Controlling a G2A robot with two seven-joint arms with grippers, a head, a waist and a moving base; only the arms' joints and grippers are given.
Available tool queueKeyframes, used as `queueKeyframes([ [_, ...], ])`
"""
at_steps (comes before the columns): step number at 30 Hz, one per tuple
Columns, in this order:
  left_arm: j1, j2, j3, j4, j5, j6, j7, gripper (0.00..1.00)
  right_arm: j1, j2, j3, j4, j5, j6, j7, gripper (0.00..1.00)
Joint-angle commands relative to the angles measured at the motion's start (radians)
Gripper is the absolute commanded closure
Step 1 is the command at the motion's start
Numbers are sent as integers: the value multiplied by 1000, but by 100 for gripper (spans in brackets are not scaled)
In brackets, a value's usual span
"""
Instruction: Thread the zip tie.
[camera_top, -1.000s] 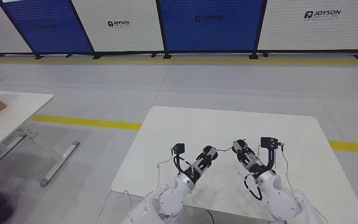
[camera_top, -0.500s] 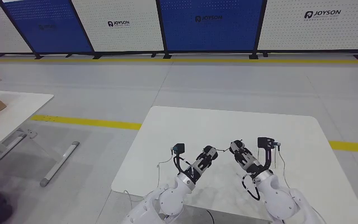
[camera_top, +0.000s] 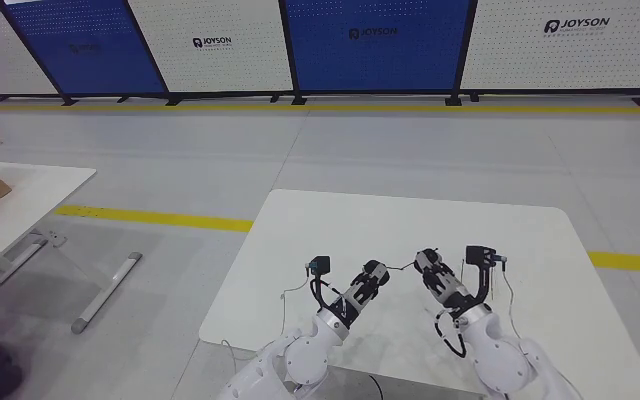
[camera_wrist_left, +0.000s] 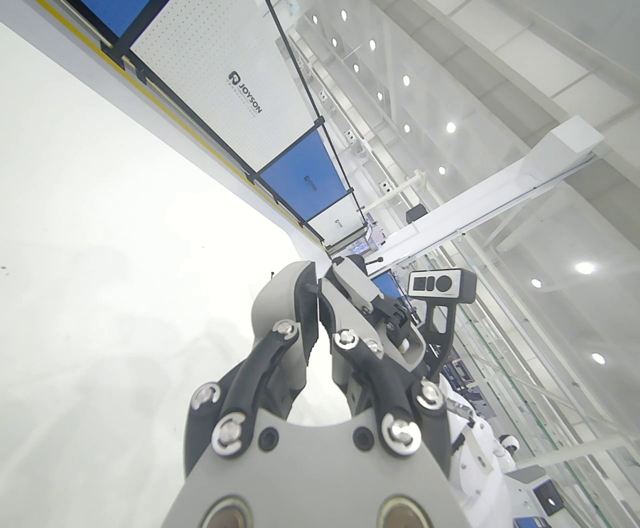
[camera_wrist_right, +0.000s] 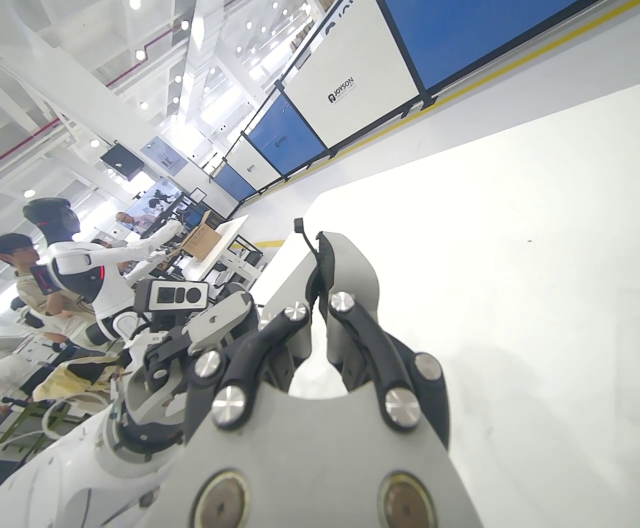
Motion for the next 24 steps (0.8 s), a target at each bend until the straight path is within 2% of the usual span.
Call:
queueKeyframes([
  [1, 0, 0, 0, 0, 0, 0, 0, 100, -9, 1, 10, -8, 3, -3, 1, 100],
  [18, 0, 0, 0, 0, 0, 0, 0, 100, 14, -10, -9, 10, -8, 1, 39, 100],
  [24, 0, 0, 0, 0, 0, 0, 0, 100, 15, -12, -8, 16, 37, -22, 79, 100],
])
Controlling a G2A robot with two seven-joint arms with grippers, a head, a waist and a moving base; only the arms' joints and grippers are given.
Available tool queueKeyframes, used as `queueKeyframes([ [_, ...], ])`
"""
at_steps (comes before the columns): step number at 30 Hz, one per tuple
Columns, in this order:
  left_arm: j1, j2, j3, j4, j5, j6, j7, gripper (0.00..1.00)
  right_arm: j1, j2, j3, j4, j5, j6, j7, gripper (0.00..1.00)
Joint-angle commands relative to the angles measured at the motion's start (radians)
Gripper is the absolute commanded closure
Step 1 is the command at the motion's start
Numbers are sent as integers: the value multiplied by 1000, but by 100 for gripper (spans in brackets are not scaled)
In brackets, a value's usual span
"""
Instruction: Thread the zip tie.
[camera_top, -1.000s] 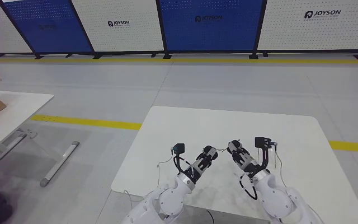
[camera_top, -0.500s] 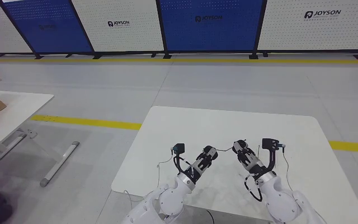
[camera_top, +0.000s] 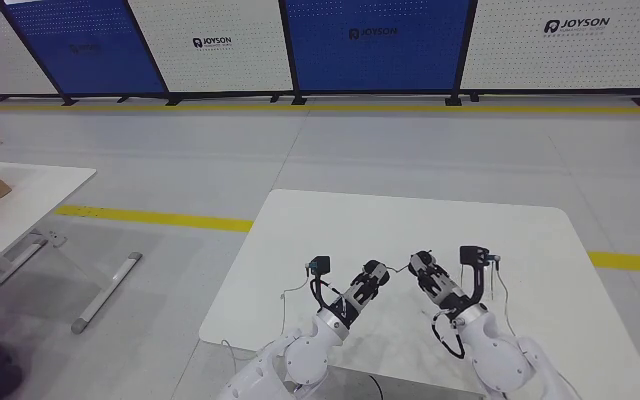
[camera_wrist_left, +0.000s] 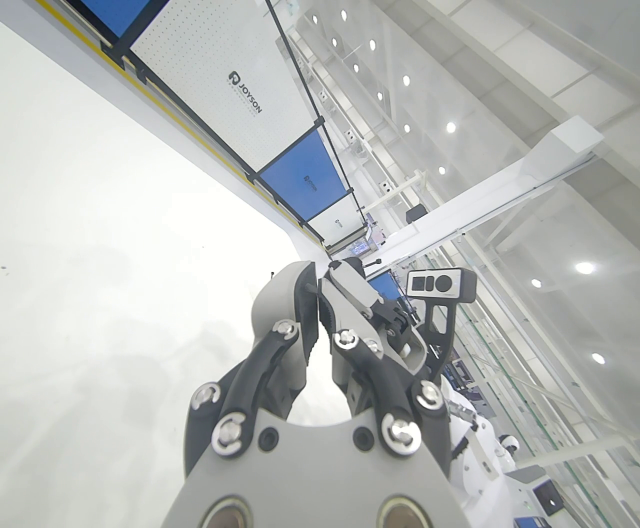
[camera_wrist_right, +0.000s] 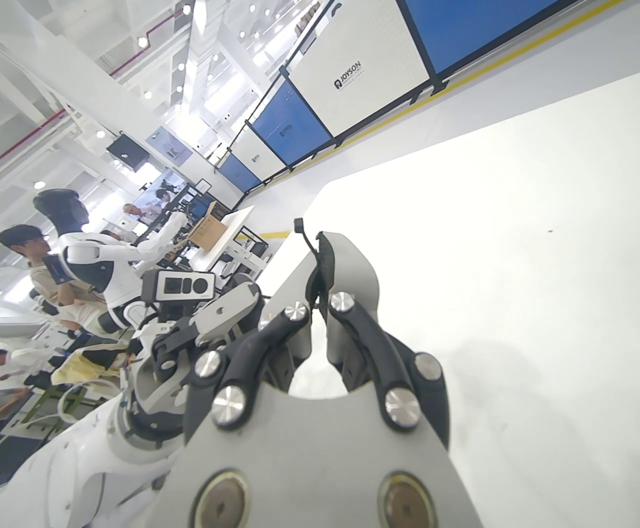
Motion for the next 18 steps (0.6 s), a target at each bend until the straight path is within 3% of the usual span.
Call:
queueKeyframes([
  [1, 0, 0, 0, 0, 0, 0, 0, 100, 2, 0, 1, 4, 3, 0, 9, 100],
  [18, 1, -2, -4, -2, -35, -7, -13, 100, -13, -7, 10, 4, -40, -4, -66, 100],
])
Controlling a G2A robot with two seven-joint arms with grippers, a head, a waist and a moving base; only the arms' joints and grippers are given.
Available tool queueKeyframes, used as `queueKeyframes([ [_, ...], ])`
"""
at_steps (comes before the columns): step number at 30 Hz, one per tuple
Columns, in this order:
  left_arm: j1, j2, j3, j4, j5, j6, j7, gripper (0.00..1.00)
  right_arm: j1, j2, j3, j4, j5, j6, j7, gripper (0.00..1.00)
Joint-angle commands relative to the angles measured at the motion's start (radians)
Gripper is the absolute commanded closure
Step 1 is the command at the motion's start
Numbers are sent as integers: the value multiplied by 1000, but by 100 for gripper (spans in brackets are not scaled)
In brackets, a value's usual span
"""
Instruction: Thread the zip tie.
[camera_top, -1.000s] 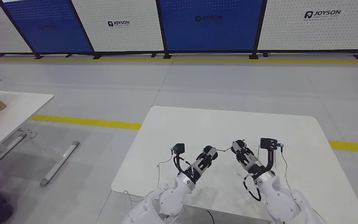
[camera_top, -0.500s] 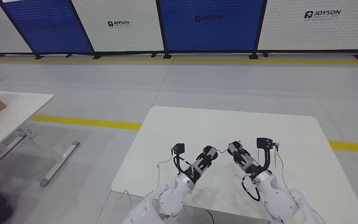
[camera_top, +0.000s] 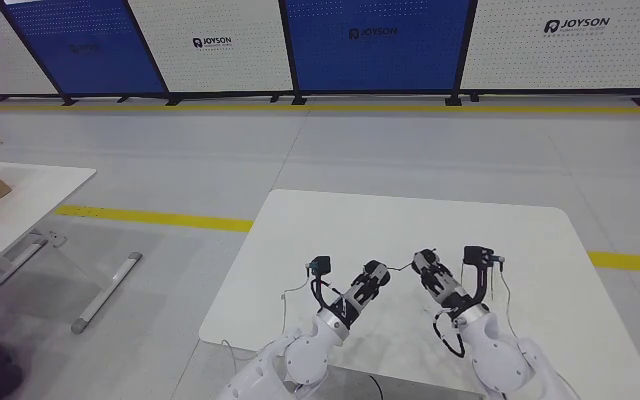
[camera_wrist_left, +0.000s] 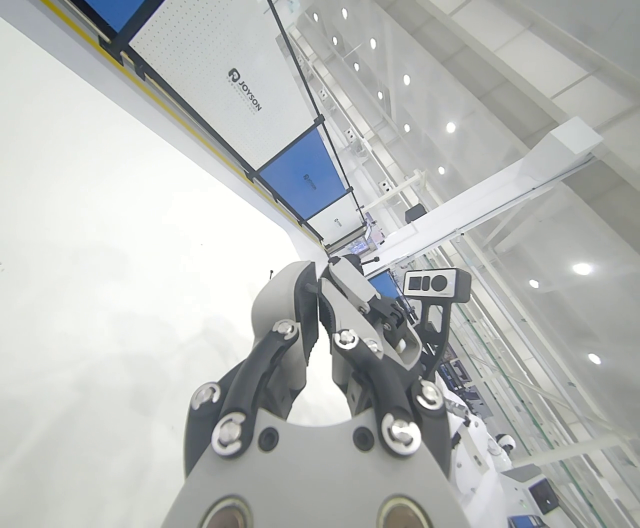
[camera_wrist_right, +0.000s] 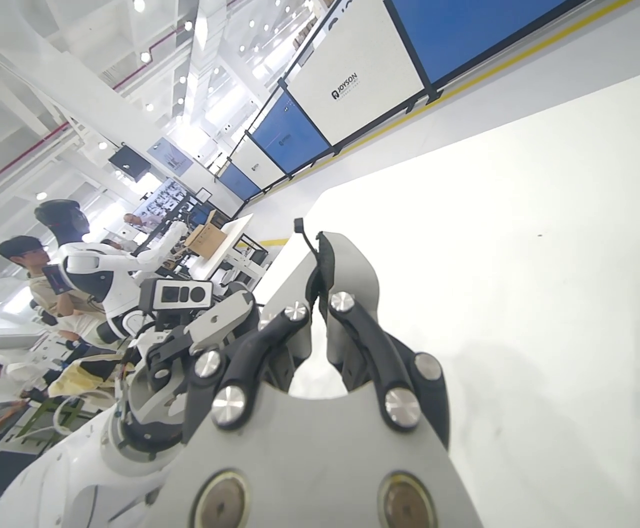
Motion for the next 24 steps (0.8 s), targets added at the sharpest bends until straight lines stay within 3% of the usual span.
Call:
queueKeyframes([
  [1, 1, 0, -4, 0, -12, -5, -5, 100, -6, 0, 2, -5, -8, -3, -3, 100],
  [12, 2, -2, -15, 1, -36, -14, -34, 100, -39, 2, 24, -35, -72, -34, -58, 100],
  [17, 2, -2, -15, 1, -36, -14, -34, 100, -48, 9, 55, -44, -32, -61, 28, 100],
  [24, 2, -2, -15, 1, -36, -14, -34, 100, -48, 9, 56, -45, -31, -61, 31, 100],
])
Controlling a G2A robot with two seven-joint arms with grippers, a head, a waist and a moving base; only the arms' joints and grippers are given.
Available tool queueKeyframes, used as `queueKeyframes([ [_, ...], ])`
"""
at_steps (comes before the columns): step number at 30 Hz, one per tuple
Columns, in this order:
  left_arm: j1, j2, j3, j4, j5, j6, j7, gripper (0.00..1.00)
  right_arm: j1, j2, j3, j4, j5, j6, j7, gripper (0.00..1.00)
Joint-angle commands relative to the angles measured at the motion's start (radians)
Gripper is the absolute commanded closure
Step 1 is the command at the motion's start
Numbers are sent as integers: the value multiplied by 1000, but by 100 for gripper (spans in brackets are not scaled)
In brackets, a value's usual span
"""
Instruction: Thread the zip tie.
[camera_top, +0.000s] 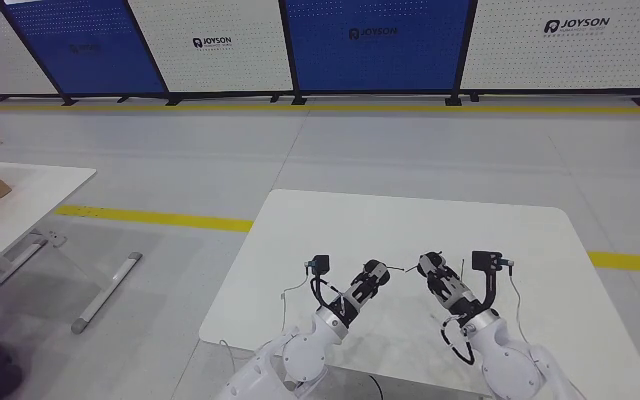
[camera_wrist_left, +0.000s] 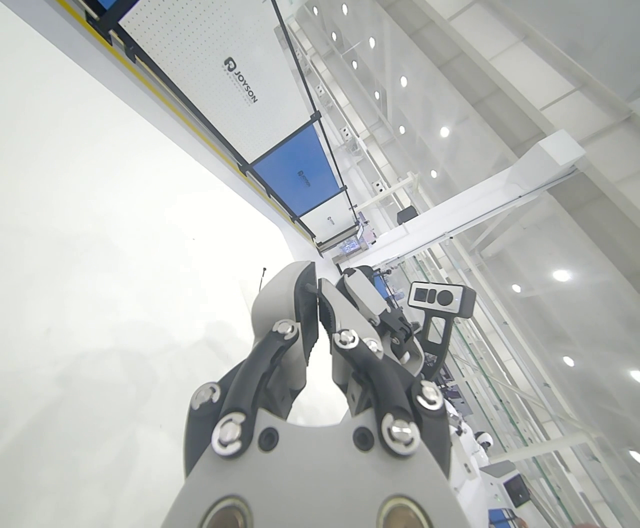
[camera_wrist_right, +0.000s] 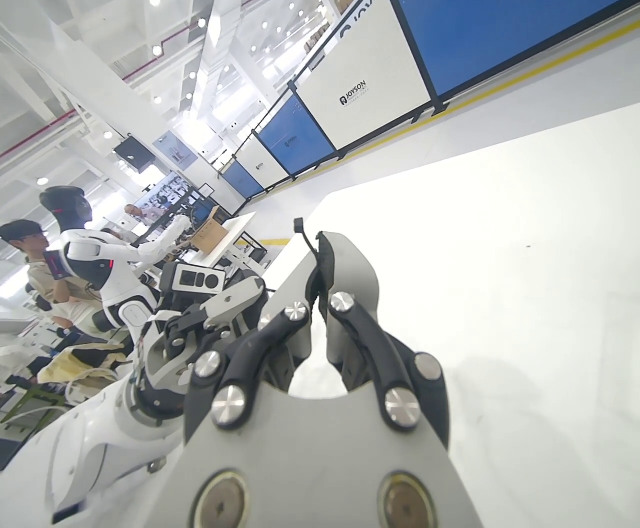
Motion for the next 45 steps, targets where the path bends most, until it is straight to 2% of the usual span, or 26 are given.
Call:
queueKeyframes([
  [1, 0, 0, 0, 0, 0, 0, 0, 100, 0, 0, 0, 0, 0, 0, 0, 100],
  [22, 0, 0, 0, 0, 0, 0, 0, 100, 31, -10, -15, 30, -9, 14, -2, 100],
  [45, 0, 0, 0, 0, 0, 0, 0, 100, 22, -13, -1, 24, -4, -1, -2, 100],
])
